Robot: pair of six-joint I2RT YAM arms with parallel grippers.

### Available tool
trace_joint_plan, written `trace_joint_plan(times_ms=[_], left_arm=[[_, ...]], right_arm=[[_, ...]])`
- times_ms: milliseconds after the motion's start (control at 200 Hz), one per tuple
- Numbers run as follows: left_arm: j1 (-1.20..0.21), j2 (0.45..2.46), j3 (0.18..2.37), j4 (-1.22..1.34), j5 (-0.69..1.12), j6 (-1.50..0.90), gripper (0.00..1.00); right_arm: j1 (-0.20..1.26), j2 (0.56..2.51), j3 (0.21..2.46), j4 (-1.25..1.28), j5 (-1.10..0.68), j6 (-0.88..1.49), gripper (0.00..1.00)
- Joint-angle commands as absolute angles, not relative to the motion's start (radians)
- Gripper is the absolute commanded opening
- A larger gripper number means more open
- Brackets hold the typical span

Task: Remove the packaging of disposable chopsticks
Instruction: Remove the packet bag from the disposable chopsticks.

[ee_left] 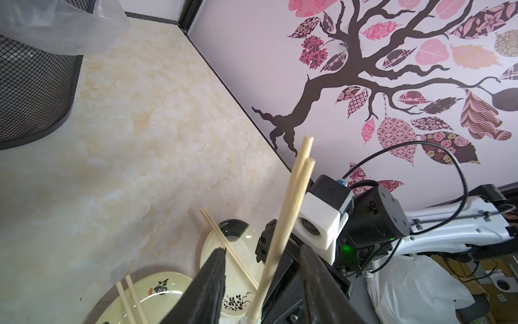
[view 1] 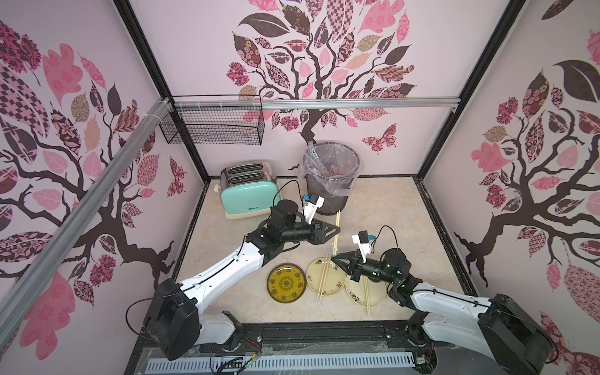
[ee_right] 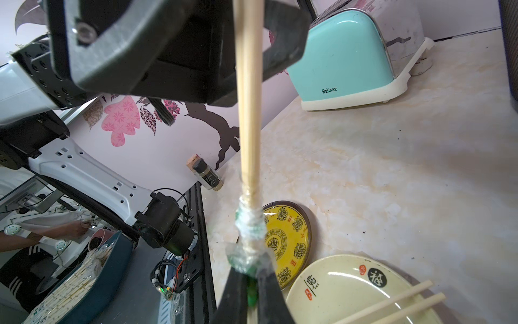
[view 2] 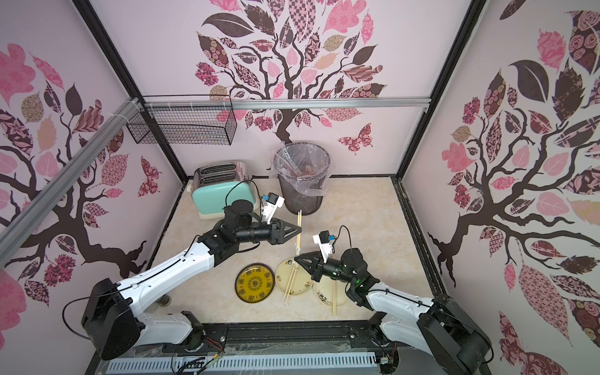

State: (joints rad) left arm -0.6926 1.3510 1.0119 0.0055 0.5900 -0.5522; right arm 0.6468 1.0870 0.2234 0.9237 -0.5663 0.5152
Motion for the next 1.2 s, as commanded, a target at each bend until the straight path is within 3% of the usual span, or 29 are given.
trace_joint_plan(times_ms=[0, 150, 370, 575, 635, 705, 770, 860, 995, 1111, 1196], left_arm=[[-0.687, 1.372, 1.040, 0.037, 0.620, -0.543, 0.44], [-0.687, 1.403, 1.058, 0.038, 0.638, -0.537, 0.37], [-0.689, 1.424, 1.076, 0.039, 0.646, -0.531, 0.00], [-0.687, 1.413, 1.083, 0.032, 0.633, -0.510, 0.00], [-0.680, 1.406, 1.088, 0.022, 0.624, -0.503, 0.00], [-0.650, 1.398, 1.090, 0.029, 0.631, -0.516, 0.00], [-0.612, 1.391, 1.089, 0.042, 0.639, -0.545, 0.00], [-0.560, 1.385, 1.083, 0.089, 0.665, -0.591, 0.00], [-0.519, 1.373, 1.099, 0.101, 0.705, -0.604, 0.00], [-0.503, 1.370, 1.108, 0.092, 0.711, -0.592, 0.00], [-0.497, 1.363, 1.099, 0.109, 0.710, -0.591, 0.00]], right_arm=[[0.647, 1.075, 0.261, 0.936, -0.578, 0.499, 0.00], [0.646, 1.072, 0.260, 0.933, -0.579, 0.497, 0.00], [0.646, 1.068, 0.260, 0.932, -0.579, 0.500, 0.00], [0.645, 1.086, 0.259, 0.936, -0.559, 0.499, 0.00], [0.647, 1.093, 0.259, 0.937, -0.555, 0.499, 0.21], [0.647, 1.095, 0.259, 0.937, -0.553, 0.498, 0.28], [0.646, 1.100, 0.260, 0.937, -0.557, 0.498, 0.27], [0.646, 1.117, 0.268, 0.937, -0.576, 0.497, 0.14], [0.651, 1.167, 0.287, 0.949, -0.609, 0.504, 0.05], [0.671, 1.193, 0.319, 0.925, -0.630, 0.503, 0.07], [0.695, 1.191, 0.351, 0.873, -0.613, 0.482, 0.26]])
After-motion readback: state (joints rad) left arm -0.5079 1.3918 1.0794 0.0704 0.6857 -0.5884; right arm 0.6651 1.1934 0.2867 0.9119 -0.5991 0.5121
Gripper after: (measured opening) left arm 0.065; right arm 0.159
